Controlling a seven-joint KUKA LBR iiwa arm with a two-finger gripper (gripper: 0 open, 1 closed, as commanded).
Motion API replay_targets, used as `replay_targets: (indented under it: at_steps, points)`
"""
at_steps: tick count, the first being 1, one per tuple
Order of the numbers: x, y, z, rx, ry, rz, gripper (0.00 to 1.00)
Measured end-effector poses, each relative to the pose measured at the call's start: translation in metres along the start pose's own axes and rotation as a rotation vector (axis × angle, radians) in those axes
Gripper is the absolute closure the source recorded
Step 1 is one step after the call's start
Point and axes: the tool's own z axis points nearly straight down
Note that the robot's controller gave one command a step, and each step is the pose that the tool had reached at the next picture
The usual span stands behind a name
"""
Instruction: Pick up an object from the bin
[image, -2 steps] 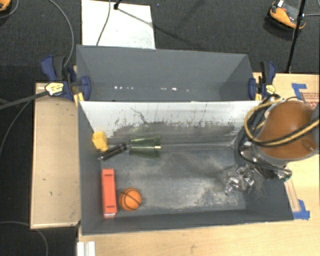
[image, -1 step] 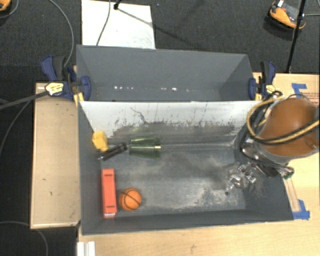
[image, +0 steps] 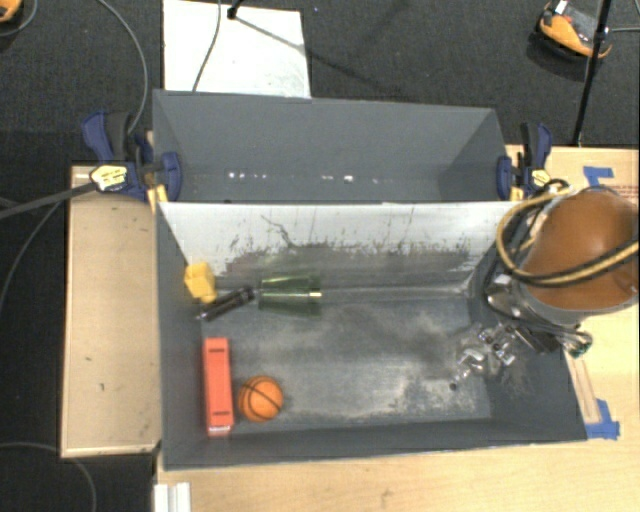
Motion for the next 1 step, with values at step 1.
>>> replay_targets:
  at_steps: [1]
  points:
    - [0.0005, 0.0009, -0.0212, -0.003, 0.002, 0.000, 1.00]
